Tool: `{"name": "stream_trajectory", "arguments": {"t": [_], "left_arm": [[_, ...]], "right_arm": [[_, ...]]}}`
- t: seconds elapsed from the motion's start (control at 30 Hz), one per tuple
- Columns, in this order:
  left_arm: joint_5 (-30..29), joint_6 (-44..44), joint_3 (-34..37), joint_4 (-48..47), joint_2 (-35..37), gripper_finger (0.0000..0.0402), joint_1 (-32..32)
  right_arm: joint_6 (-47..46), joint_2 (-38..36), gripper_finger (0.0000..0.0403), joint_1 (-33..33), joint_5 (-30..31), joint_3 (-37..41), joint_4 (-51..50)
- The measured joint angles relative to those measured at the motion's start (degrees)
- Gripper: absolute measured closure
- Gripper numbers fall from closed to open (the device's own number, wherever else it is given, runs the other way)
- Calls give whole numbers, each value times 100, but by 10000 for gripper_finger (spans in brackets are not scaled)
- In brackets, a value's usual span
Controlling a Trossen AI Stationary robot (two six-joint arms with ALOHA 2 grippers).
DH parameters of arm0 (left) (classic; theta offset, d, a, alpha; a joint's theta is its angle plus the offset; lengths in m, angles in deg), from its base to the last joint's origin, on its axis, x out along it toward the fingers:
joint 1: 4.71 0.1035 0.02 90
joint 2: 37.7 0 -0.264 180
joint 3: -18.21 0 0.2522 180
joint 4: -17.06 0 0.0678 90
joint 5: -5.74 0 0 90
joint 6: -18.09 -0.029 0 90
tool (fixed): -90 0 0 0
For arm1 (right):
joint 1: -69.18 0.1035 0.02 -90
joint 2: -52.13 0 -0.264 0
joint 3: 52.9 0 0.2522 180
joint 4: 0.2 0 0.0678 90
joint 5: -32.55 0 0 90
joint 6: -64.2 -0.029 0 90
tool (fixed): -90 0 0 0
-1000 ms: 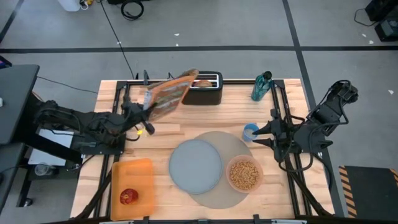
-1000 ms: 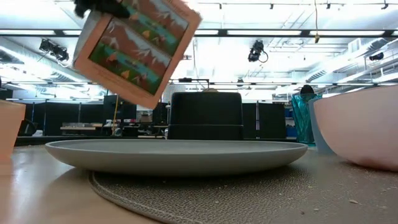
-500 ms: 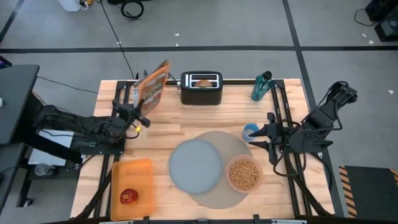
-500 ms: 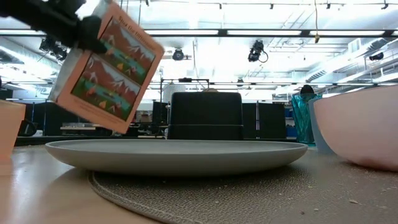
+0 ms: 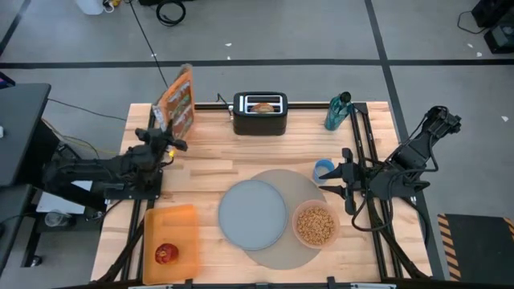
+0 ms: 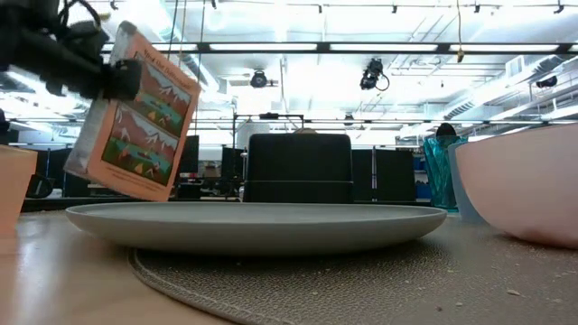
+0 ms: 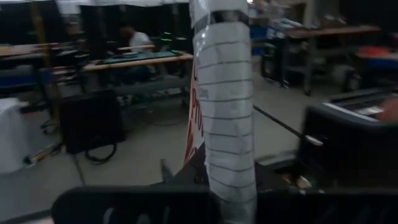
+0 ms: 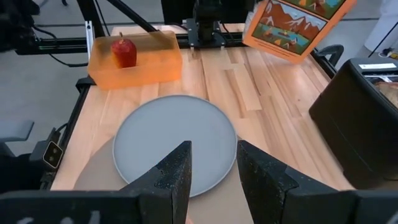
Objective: Arrange a breakfast setting
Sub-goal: Pour cereal into the orange bowl
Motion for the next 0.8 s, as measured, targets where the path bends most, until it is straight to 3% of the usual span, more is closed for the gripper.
{"name": "stream_trajectory", "arguments": {"t": [0.23, 0.4, 0.63, 0.8], "left_arm": [[705, -939, 862, 2411, -15, 390, 1257], [1311, -799, 858, 2314, -15, 390, 2013], [1430, 55, 862, 1424, -19, 390, 2563], [1392, 160, 862, 1267, -17, 390, 2852]], "right_arm": [[145, 2, 268, -119, -42, 0, 75], [178, 2, 268, -188, -147, 0, 73], [204, 2, 268, -186, -157, 0, 73], [193, 2, 268, -186, -166, 0, 73]]}}
